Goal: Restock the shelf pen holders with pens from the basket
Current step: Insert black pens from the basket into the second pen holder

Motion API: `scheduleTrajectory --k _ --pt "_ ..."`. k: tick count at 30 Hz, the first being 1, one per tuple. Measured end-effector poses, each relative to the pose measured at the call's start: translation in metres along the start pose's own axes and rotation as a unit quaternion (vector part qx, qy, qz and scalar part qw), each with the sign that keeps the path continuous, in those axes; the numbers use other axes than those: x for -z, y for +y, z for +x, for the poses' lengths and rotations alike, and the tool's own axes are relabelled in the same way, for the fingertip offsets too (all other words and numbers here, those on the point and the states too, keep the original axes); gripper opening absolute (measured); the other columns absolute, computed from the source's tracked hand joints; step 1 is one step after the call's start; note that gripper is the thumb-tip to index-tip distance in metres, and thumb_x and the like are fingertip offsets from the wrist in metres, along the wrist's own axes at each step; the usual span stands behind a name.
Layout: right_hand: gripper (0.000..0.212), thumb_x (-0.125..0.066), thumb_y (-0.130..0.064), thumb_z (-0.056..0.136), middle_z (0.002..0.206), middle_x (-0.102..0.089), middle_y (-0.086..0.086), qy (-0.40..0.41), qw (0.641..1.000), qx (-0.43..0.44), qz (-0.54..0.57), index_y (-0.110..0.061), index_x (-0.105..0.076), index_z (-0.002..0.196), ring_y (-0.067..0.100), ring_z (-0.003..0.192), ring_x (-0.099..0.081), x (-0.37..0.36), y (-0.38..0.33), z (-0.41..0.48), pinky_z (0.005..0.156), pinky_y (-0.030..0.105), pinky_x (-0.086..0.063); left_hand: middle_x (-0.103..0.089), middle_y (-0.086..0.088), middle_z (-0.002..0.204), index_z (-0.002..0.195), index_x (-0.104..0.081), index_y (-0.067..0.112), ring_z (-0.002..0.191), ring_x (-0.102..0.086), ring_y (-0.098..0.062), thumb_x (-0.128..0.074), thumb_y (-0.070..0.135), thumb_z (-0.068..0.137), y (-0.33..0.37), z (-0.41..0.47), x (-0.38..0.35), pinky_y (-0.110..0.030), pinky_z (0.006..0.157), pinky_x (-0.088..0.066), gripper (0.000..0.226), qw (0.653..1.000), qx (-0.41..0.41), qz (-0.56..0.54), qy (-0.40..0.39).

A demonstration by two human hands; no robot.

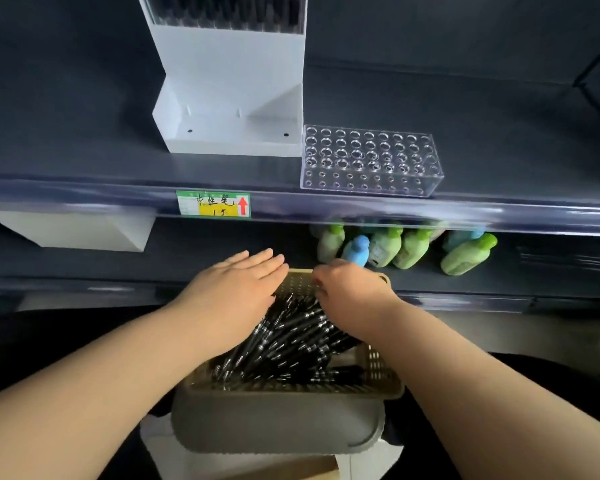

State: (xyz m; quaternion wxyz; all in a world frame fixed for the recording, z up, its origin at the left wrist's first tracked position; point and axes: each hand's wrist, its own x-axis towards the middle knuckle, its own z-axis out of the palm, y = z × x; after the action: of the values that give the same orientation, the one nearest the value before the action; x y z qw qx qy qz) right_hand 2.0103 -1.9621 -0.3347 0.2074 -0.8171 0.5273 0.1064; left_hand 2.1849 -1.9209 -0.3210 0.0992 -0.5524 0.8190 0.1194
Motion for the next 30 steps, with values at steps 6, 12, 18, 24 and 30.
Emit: scheduleTrajectory --k 6,12,18,24,30 --pt "0.04 -0.049 -0.006 0.09 0.13 -0.053 0.008 -0.164 0.98 -0.028 -0.111 -0.017 -0.051 0.129 0.026 0.119 -0.052 -0.037 -0.005 0.018 0.091 0.036 -0.046 -0.001 0.012 0.157 0.149 -0.004 0.027 0.143 0.003 -0.005 -0.026 0.032 0.102 -0.008 0.006 -0.023 -0.024 0.112 0.007 0.052 0.998 -0.017 -0.003 -0.059" --pt "0.049 -0.054 -0.007 0.088 0.14 -0.042 0.007 -0.17 0.973 -0.044 -0.15 -0.015 -0.042 0.135 0.028 0.128 -0.043 -0.058 0.009 0.037 0.099 0.04 -0.041 -0.032 0.008 0.15 0.147 -0.023 0.028 0.139 -0.028 -0.015 -0.032 0.031 0.101 -0.013 0.012 -0.034 -0.033 0.115 -0.021 0.047 0.993 -0.013 0.019 -0.113" --pt "0.058 -0.06 -0.011 0.087 0.141 -0.037 0.011 -0.158 0.967 -0.032 -0.197 -0.015 -0.036 0.14 0.031 0.129 -0.039 -0.071 0.012 0.042 0.1 0.041 -0.039 -0.052 0.003 0.127 0.135 -0.041 0.023 0.111 -0.053 -0.021 -0.034 0.03 0.1 -0.016 0.015 -0.049 -0.037 0.083 -0.049 0.036 0.985 0.004 0.056 -0.165" --pt "0.049 -0.05 -0.01 0.092 0.141 -0.039 0.009 -0.168 0.958 -0.015 -0.231 -0.019 -0.04 0.139 0.029 0.129 -0.039 -0.064 0.016 0.035 0.096 0.04 -0.041 -0.053 0.004 0.099 0.118 -0.054 0.02 0.079 -0.053 -0.017 -0.045 0.006 0.093 -0.018 0.027 -0.063 -0.03 0.064 -0.044 0.031 0.983 0.058 0.025 -0.171" --pt "0.037 -0.049 -0.01 0.091 0.135 -0.051 0.003 -0.178 0.955 -0.031 -0.236 -0.018 -0.055 0.127 0.024 0.126 -0.045 -0.054 0.013 0.029 0.095 0.037 -0.042 -0.055 0.001 0.116 0.123 -0.055 0.018 0.082 -0.049 -0.018 -0.046 -0.008 0.085 -0.015 0.05 -0.065 -0.025 0.058 -0.038 0.047 0.972 0.125 -0.001 -0.197"
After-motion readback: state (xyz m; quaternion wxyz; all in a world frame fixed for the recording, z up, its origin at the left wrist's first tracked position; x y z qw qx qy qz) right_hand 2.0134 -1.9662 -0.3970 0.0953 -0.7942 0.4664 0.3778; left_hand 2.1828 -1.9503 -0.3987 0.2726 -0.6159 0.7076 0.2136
